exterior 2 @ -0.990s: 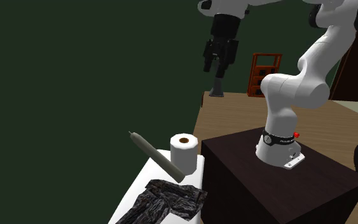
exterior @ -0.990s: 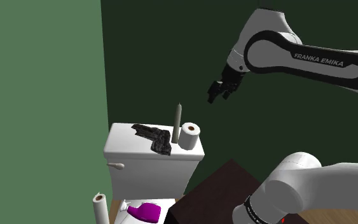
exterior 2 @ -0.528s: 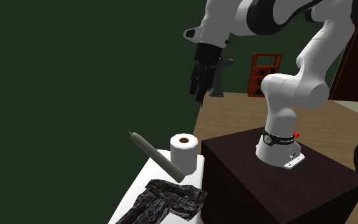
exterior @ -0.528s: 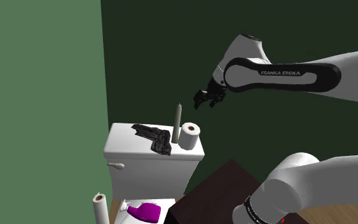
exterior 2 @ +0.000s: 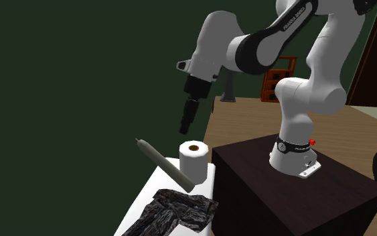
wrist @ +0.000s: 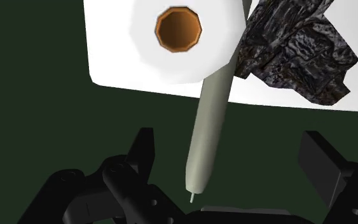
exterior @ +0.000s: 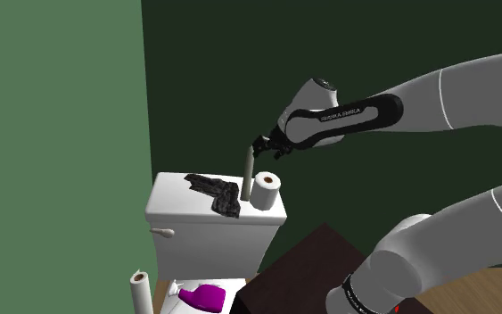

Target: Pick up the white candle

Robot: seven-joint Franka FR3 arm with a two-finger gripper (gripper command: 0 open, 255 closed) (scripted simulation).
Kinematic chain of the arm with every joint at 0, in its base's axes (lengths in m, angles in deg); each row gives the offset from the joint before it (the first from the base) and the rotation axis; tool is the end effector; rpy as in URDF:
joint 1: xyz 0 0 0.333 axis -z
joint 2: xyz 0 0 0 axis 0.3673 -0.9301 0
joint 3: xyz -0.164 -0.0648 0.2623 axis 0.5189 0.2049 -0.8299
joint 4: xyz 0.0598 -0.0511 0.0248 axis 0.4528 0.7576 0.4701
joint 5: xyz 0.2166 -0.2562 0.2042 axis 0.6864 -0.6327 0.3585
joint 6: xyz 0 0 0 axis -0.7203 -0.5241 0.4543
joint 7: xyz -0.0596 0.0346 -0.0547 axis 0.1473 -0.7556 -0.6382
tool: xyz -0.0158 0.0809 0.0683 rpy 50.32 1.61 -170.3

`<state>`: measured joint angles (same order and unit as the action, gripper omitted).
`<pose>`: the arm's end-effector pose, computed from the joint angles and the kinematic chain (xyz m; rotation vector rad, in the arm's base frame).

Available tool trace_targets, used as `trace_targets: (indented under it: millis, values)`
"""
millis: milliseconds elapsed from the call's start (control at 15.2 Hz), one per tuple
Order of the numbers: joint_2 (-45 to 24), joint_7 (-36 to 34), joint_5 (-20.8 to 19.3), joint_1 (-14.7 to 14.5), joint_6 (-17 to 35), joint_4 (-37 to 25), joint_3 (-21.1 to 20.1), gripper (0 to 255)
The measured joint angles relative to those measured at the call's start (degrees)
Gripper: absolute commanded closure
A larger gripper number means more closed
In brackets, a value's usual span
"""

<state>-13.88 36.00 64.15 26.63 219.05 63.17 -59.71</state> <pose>0.4386 -0.0233 0.4107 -2.9576 0.5812 -0.5344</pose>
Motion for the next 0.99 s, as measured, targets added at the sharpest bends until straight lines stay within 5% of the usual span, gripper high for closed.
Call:
trace_targets:
  millis: [462,990]
  values:
    - [-17.2,-0.8,7.3,-1.1,17.6,-4.4,0.9,0]
    - [-24.5,4.1,14.5,-1.4,25.0,-5.2,-0.2,0]
